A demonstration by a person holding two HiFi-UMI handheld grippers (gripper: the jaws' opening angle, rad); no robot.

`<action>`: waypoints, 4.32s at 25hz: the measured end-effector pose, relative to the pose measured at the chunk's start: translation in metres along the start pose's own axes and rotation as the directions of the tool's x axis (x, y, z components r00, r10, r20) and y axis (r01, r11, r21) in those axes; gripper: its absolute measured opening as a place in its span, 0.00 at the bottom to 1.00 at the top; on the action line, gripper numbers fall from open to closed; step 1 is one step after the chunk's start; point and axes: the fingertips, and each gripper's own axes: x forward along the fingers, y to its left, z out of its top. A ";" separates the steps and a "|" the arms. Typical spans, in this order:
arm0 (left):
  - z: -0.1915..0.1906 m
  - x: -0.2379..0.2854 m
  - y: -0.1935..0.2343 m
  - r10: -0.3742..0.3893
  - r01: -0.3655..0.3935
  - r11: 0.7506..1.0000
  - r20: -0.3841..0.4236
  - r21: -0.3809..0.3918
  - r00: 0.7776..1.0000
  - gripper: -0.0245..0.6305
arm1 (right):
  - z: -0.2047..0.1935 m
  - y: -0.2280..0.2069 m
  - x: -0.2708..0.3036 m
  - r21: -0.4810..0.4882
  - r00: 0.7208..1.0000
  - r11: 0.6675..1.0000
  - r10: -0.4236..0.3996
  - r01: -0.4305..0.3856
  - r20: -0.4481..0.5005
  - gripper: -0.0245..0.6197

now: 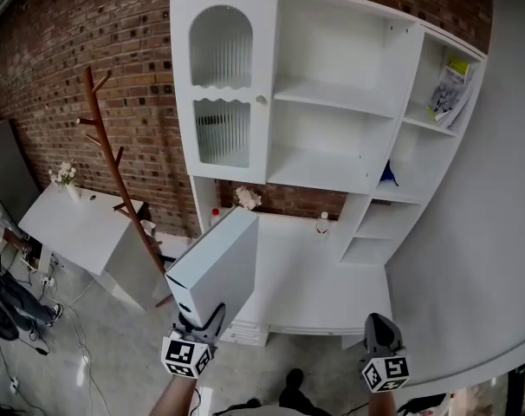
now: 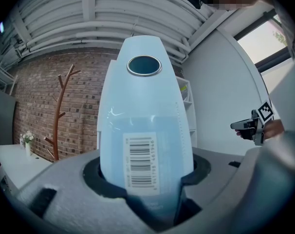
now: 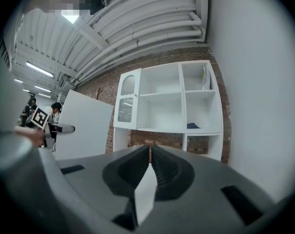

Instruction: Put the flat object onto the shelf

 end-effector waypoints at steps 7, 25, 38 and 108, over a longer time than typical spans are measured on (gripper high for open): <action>-0.002 0.032 -0.002 0.051 -0.051 0.999 -0.002 -0.015 0.999 0.48 | -0.001 -0.037 0.041 -0.006 0.999 0.999 0.036 -0.036 -0.004 0.09; 0.073 0.165 -0.042 0.076 -0.088 0.928 0.046 0.363 0.996 0.48 | 0.015 -0.111 0.153 -0.014 0.983 0.983 0.184 -0.183 0.022 0.09; 0.118 0.237 -0.091 0.071 -0.092 0.804 0.059 0.588 0.996 0.48 | 0.016 -0.154 0.195 -0.002 0.968 0.969 0.248 -0.249 0.046 0.09; 0.080 0.500 -0.107 0.194 0.129 -0.008 -0.125 0.992 0.973 0.52 | 0.023 -0.188 0.265 0.057 0.995 0.994 0.092 -0.094 0.034 0.09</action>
